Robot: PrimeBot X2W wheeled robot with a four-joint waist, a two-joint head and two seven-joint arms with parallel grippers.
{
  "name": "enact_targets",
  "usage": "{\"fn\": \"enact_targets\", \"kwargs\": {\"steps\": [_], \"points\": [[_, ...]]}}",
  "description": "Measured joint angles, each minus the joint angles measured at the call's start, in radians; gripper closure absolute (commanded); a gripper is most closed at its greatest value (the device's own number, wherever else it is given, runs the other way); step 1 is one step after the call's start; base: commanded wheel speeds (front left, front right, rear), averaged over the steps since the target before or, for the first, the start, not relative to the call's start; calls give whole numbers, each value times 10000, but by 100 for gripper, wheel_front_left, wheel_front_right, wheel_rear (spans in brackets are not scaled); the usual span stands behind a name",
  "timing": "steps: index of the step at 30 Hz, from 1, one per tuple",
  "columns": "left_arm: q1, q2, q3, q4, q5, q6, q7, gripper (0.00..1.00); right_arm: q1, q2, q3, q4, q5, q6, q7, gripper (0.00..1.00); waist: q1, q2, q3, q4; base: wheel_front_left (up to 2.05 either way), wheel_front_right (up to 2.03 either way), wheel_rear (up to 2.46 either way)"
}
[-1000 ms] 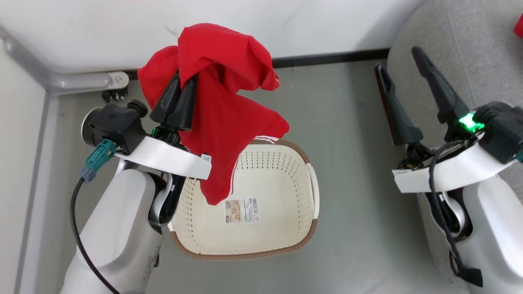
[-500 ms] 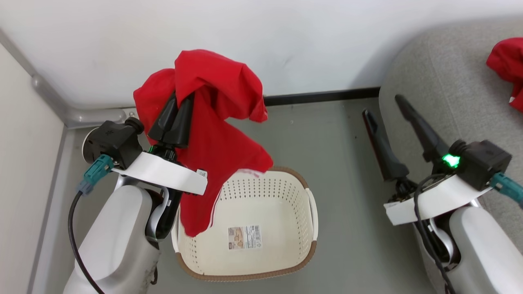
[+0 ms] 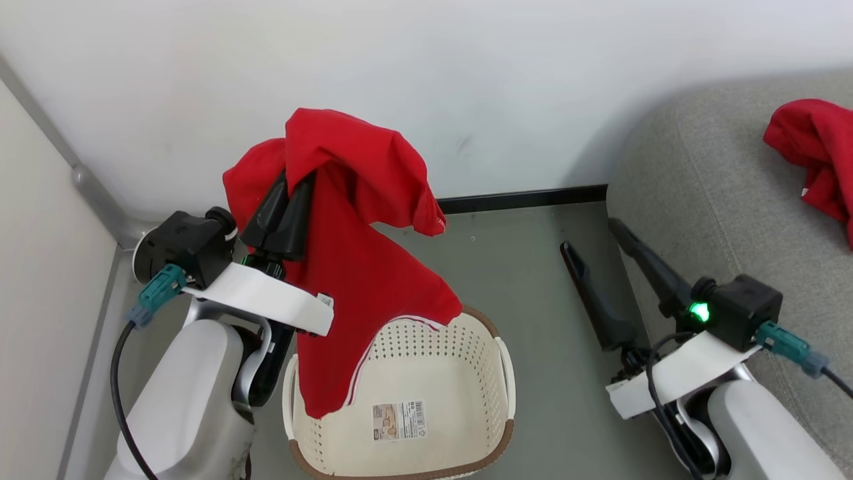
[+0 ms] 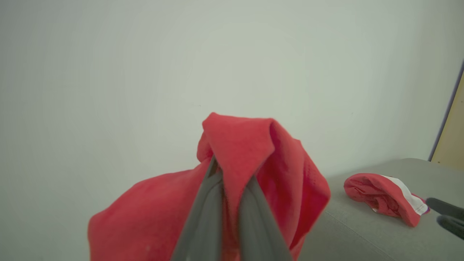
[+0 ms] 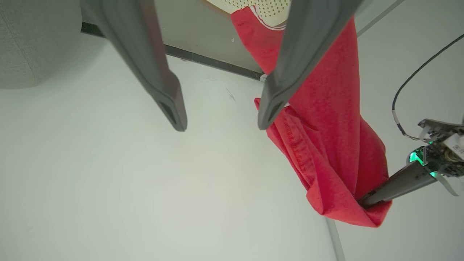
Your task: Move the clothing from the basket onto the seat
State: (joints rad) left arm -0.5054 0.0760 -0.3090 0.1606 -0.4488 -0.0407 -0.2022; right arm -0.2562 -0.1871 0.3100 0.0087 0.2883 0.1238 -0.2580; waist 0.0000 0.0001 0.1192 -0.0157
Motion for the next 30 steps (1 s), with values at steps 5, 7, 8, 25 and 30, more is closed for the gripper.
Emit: {"fn": "enact_targets", "kwargs": {"steps": [5,7,8,25,30], "points": [[70,86,-52,-136,-84,-2,155,100,93,-33,433,40,163,0,0,0,0,0,-234,-15,0,0,0],[70,157,-105,-217,-81,-6,176,100,119,-81,646,115,259,0,0,0,0,0,-316,-24,0,0,0],[69,186,-138,-280,-79,-13,203,100,132,-109,723,165,295,0,0,0,0,0,-353,-29,0,0,0],[-380,280,-1118,-1547,196,-424,1009,100,224,-694,1985,683,397,0,0,0,0,0,-618,-147,0,0,0],[-497,238,-1417,-1977,196,-510,1225,100,207,-784,2100,790,499,0,0,0,0,0,-622,-158,0,0,0]]}}
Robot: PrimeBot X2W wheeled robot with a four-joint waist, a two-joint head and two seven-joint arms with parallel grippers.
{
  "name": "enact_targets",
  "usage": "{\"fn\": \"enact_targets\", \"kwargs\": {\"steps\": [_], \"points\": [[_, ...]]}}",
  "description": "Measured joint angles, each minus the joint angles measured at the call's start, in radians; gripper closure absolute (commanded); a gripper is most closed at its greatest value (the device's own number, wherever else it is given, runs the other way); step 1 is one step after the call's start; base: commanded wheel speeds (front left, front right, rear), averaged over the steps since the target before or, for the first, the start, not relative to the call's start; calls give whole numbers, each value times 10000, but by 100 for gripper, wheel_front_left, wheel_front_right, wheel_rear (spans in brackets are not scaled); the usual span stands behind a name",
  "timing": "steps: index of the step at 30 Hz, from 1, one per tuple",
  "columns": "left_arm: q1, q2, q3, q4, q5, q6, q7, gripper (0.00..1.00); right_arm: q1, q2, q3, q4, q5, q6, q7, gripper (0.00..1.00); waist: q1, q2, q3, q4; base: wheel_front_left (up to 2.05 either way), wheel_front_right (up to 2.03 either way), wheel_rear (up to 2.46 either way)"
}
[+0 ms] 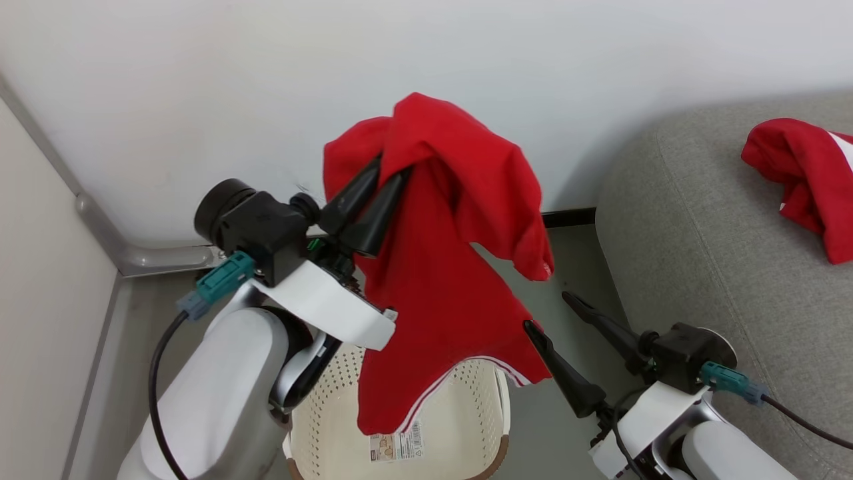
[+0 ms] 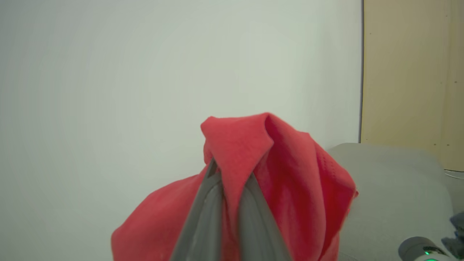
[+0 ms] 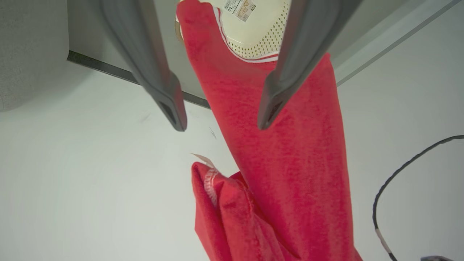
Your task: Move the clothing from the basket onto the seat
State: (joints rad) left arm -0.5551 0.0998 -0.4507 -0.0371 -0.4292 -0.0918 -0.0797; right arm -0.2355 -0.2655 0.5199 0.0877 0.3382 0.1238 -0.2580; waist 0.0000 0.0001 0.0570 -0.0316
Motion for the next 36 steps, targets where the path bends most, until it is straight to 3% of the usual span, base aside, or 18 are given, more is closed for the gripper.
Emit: {"fn": "enact_targets", "kwargs": {"steps": [20,21,22,23,32,35,36], "points": [[-349,-284,-1498,-1122,-267,-180,802,100,-585,-104,951,15,740,0,0,0,0,0,33,117,0,0,0],[-349,-284,-1534,-1129,-282,-180,871,100,-628,-132,1001,0,752,0,0,56,0,0,33,120,0,0,0],[-349,-282,-1570,-1131,-282,-180,895,100,-634,-151,1047,-4,757,0,0,92,0,0,33,123,0,0,0],[-349,-284,-1597,-1131,-282,-180,957,100,-631,-159,1083,10,777,0,0,100,0,0,33,125,0,0,0],[-253,-244,-1471,-1001,-376,-163,1279,100,-631,-272,1137,52,1022,0,2,100,0,0,69,101,0,0,0],[-117,-142,-1264,-825,-374,31,1317,100,-631,-328,1139,48,1081,0,0,100,0,0,104,84,0,0,0],[-58,-100,-1193,-752,-372,119,1344,77,-632,-347,1145,46,1120,0,2,100,0,0,118,80,0,0,0]]}}
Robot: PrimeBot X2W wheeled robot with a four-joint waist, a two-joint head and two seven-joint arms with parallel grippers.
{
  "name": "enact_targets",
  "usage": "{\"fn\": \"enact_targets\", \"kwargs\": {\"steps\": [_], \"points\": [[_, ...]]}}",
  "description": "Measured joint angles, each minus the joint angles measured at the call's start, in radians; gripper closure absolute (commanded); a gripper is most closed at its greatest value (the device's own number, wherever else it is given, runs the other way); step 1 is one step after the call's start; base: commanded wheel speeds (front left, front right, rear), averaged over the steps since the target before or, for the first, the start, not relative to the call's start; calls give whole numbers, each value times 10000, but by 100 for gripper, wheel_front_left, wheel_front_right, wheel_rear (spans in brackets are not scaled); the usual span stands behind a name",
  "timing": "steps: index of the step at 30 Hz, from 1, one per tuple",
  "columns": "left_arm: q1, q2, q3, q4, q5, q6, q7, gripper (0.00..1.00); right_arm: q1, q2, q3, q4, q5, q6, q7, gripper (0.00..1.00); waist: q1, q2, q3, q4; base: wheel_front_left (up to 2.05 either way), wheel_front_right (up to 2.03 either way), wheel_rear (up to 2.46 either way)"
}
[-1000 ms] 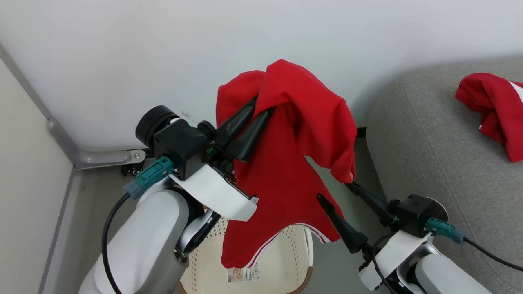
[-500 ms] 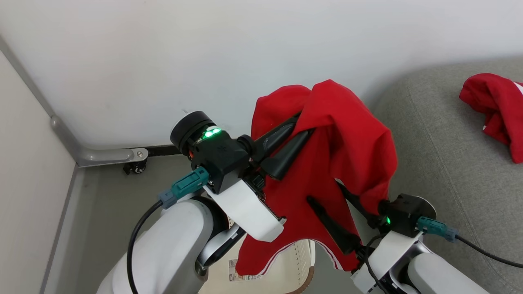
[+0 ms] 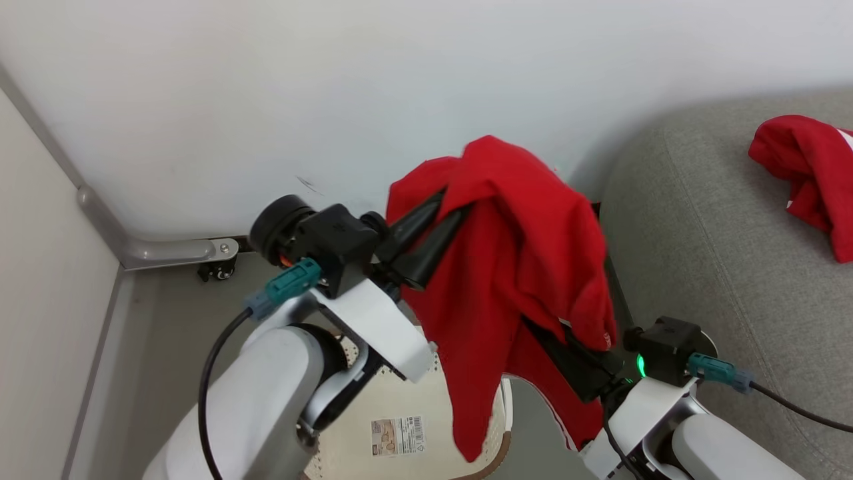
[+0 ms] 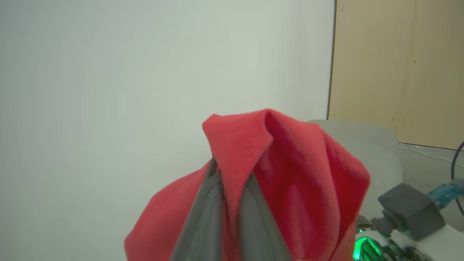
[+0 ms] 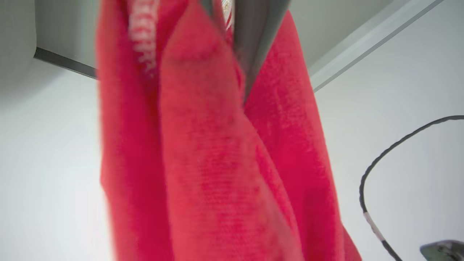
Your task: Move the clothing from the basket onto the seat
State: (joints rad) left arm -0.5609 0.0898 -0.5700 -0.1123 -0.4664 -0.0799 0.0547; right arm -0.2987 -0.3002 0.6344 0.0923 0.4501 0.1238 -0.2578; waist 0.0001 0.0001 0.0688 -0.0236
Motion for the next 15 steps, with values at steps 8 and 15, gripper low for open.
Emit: {"fn": "enact_targets", "kwargs": {"steps": [8,15], "points": [[150,286,328,518,201,466,309,0,-184,-84,180,-98,176,0,0,100,0,0,130,-45,0,0,0],[152,213,251,493,201,510,443,0,-188,-198,199,-138,238,0,0,100,0,0,251,-87,0,0,0]]}}
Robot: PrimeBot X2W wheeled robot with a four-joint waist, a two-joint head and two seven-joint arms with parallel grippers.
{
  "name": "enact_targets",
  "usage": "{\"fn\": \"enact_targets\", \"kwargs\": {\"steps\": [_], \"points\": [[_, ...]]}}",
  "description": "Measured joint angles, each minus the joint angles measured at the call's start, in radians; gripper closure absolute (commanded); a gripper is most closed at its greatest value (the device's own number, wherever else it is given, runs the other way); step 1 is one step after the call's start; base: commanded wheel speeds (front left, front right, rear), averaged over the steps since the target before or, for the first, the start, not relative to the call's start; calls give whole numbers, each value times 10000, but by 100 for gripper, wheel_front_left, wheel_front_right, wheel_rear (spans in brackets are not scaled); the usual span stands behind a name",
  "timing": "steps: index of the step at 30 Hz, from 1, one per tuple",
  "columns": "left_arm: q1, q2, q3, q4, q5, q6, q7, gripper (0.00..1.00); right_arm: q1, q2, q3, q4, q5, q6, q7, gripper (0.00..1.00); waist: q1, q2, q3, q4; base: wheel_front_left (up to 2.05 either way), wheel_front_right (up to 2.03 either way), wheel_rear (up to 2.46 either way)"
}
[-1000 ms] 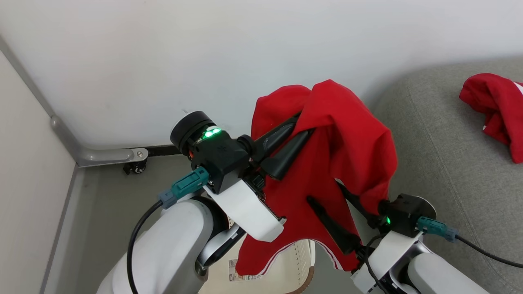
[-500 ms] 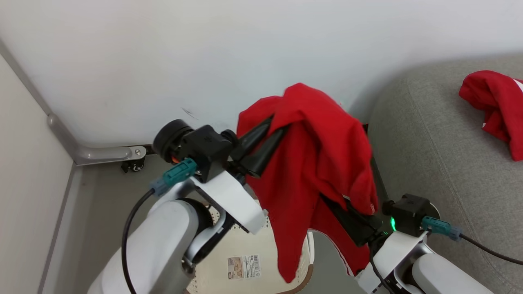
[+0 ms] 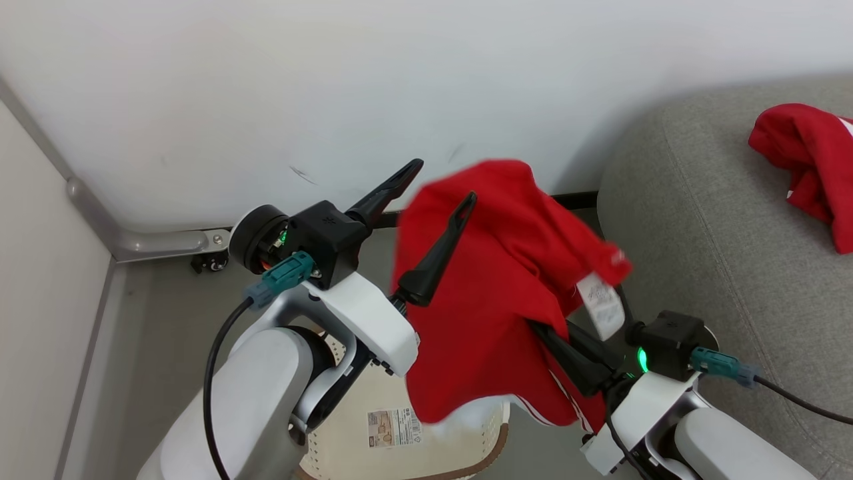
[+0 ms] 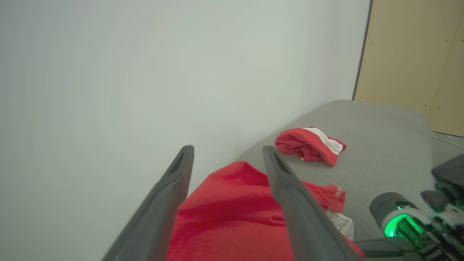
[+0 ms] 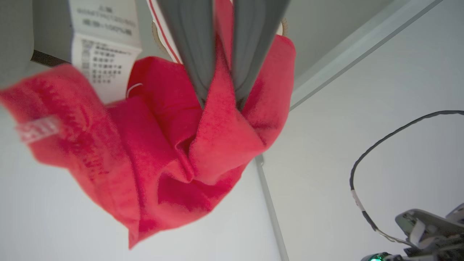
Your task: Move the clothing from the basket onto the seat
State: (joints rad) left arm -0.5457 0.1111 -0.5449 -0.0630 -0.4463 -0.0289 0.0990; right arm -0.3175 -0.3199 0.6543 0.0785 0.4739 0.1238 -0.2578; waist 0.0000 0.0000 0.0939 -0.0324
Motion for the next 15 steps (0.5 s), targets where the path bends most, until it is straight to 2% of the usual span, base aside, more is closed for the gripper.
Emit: {"fn": "enact_targets", "kwargs": {"steps": [15], "points": [[-4,-102,-81,-144,-142,0,157,0,-247,-63,-282,-59,33,0,0,100,0,0,263,-157,0,0,0]]}}
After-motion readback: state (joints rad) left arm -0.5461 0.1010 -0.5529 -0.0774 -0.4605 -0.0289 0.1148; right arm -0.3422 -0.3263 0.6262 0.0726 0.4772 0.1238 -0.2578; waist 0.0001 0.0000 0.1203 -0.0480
